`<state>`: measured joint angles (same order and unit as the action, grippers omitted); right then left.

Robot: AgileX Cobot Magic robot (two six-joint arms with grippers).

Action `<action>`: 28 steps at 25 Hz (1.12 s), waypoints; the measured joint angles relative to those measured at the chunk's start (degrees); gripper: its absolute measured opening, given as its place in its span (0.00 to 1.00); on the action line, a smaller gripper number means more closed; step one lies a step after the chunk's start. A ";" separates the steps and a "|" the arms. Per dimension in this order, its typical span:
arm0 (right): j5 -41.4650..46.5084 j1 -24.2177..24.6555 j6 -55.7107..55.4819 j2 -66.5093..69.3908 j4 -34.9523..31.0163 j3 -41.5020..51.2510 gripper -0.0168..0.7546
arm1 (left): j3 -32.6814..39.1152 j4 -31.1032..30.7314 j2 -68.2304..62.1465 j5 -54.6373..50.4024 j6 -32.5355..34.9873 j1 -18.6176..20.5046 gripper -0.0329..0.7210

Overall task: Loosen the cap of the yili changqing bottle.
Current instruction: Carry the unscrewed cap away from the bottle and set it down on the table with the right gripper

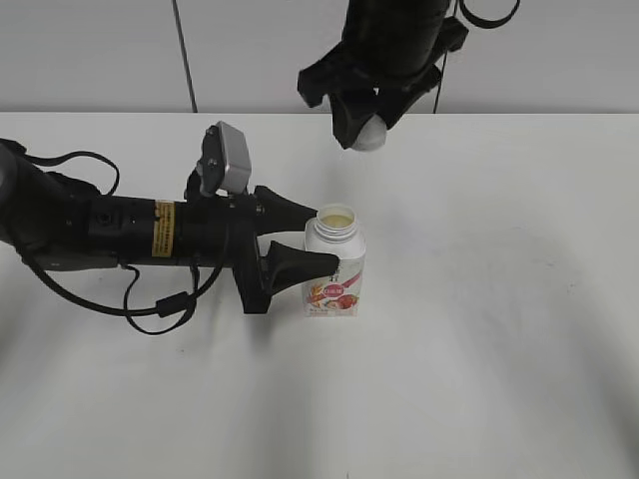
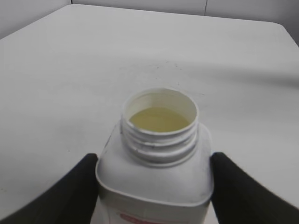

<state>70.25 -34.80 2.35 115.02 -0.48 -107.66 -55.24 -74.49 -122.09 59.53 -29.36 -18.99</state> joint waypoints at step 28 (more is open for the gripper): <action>-1.78 23.68 2.40 0.00 -3.79 16.12 0.52 | 0.00 -0.02 0.00 -0.02 0.00 0.00 0.63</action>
<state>68.47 -11.12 4.76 115.02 -4.26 -91.54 -55.24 -74.51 -122.09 59.52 -29.36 -18.99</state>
